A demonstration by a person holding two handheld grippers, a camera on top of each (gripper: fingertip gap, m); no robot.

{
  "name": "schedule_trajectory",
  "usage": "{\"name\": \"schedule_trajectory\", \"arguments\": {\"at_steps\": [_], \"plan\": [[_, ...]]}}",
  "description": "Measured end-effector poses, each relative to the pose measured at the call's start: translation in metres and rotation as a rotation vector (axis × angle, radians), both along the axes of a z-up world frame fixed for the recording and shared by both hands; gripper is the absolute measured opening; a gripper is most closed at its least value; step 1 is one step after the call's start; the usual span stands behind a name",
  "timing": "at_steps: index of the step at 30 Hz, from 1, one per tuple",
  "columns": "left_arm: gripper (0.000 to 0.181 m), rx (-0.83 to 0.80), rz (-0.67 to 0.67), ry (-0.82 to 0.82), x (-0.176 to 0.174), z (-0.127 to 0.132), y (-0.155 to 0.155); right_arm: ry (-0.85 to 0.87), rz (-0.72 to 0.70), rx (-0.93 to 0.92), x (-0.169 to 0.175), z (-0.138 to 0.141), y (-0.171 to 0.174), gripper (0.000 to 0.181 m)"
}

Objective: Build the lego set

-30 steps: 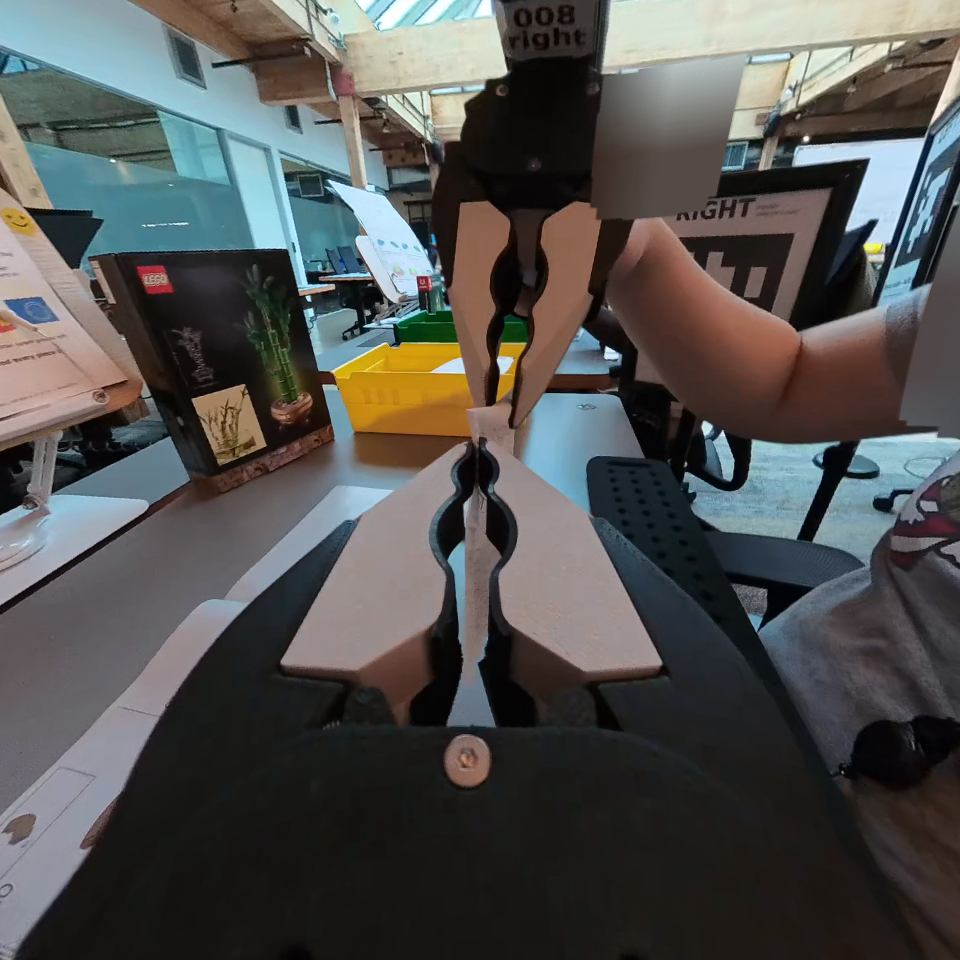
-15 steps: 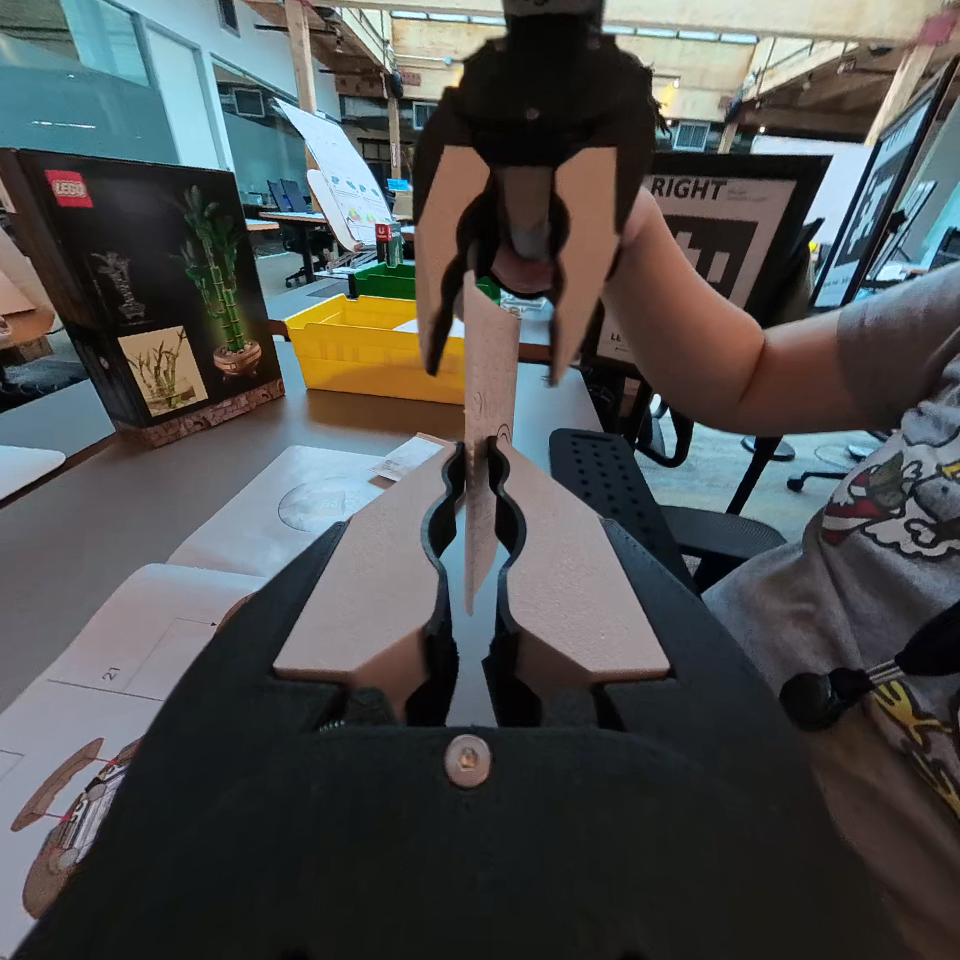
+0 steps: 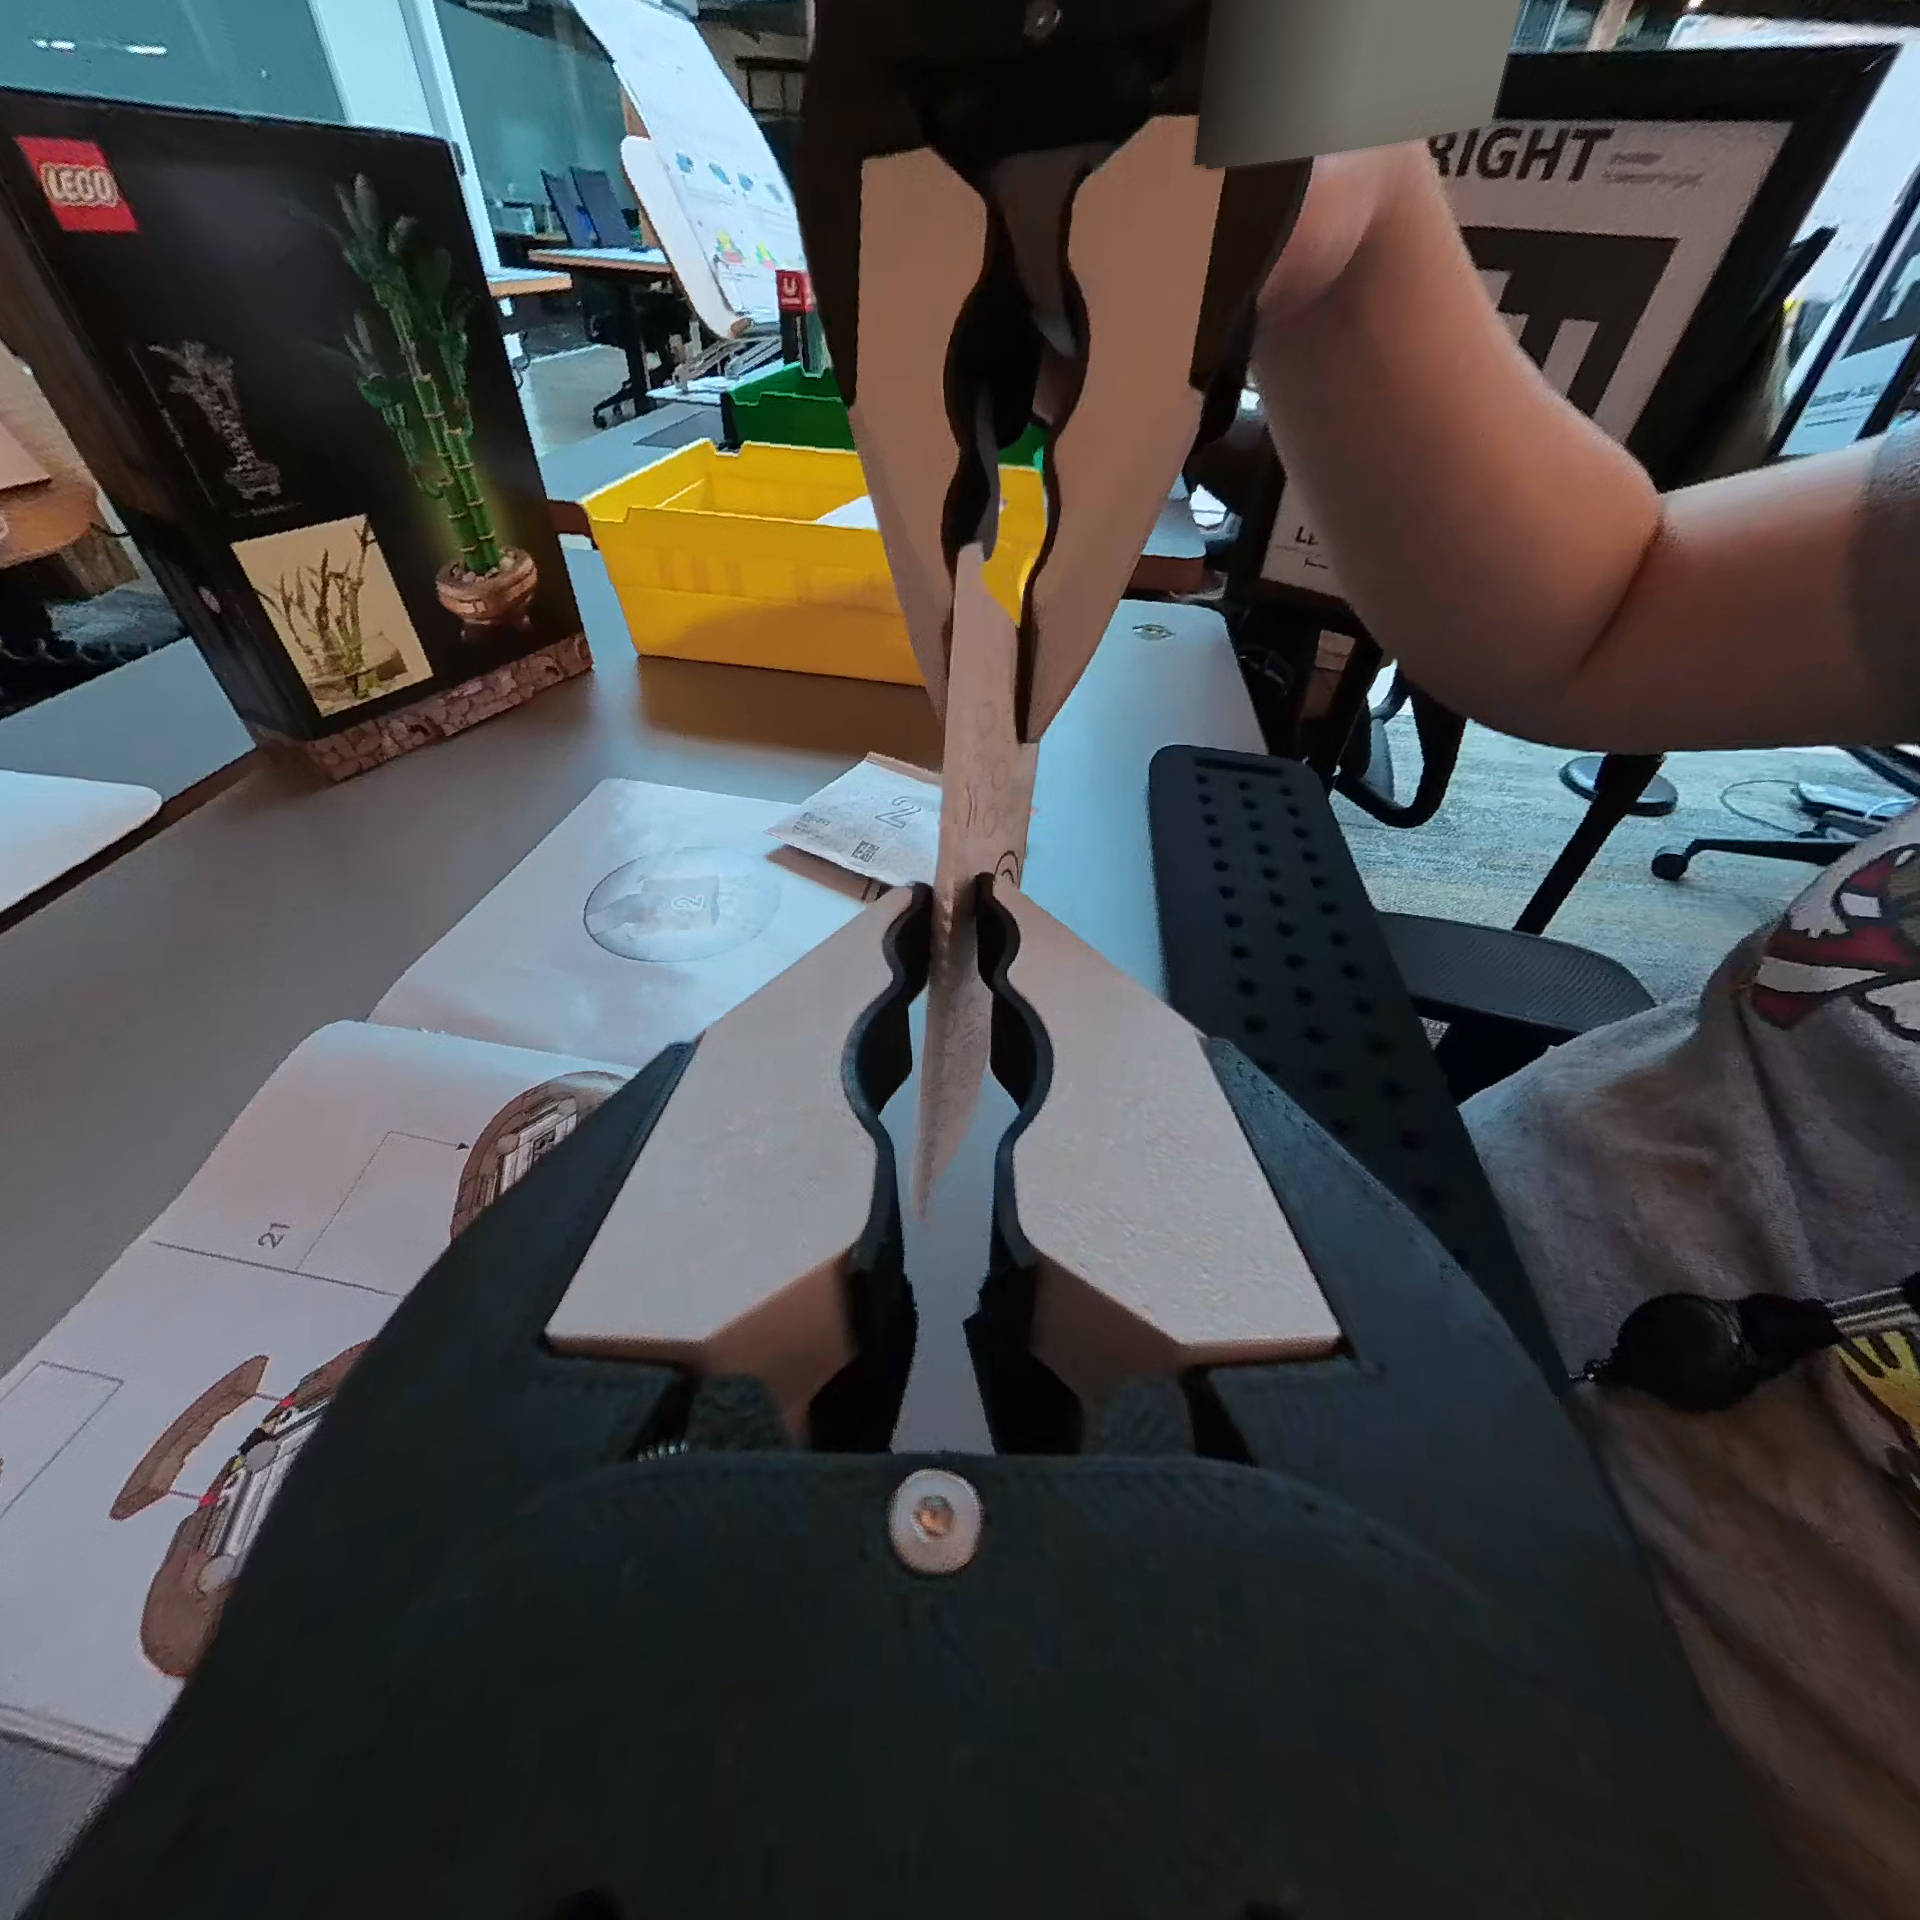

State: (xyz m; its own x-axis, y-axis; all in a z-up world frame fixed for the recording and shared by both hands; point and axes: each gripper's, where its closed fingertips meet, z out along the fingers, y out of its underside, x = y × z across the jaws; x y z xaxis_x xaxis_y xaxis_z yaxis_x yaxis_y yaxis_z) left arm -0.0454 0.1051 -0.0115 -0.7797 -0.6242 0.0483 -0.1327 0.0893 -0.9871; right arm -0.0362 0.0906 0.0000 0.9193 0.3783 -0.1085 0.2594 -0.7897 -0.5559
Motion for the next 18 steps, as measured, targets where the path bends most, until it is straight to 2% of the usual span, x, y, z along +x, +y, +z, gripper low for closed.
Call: {"name": "schedule_trajectory", "arguments": {"at_steps": [2, 5, 7, 9, 10, 12, 14, 15, 17, 18], "plan": [[0.006, 0.003, 0.006, 0.000, 0.000, -0.001, 0.001, -0.071, -0.003, -0.027, 0.007, -0.006, -0.001, 0.012], [0.006, -0.025, 0.014, 0.011, 0.001, 0.002, 0.004, -0.031, 0.010, -0.042, 0.008, -0.008, 0.001, 0.000], [0.009, -0.051, 0.076, 0.023, 0.009, 0.002, 0.012, 0.027, -0.025, -0.037, 0.016, -0.010, 0.007, 0.000], [0.036, -0.089, 0.164, 0.039, 0.018, 0.004, 0.029, 0.033, -0.057, -0.064, 0.031, -0.016, 0.004, 0.000], [0.040, -0.136, 0.203, 0.022, 0.021, 0.011, 0.039, 0.059, -0.062, -0.056, 0.034, -0.014, 0.002, 0.000], [0.047, -0.294, 0.227, -0.049, 0.016, 0.038, 0.058, 0.216, -0.011, -0.001, 0.024, 0.009, -0.004, 0.000], [0.049, -0.452, 0.218, -0.125, 0.005, 0.064, 0.076, 0.421, 0.125, 0.091, 0.008, 0.047, -0.018, 0.000], [0.049, -0.499, 0.214, -0.147, 0.001, 0.071, 0.083, 0.436, 0.096, 0.091, 0.020, 0.050, -0.019, 0.000], [0.047, -0.501, 0.227, -0.142, 0.000, 0.070, 0.090, 0.246, -0.181, -0.086, 0.083, 0.011, -0.022, 0.000], [0.046, -0.479, 0.240, -0.129, 0.003, 0.066, 0.090, 0.196, -0.256, -0.176, 0.099, -0.002, -0.029, 0.000]]}}
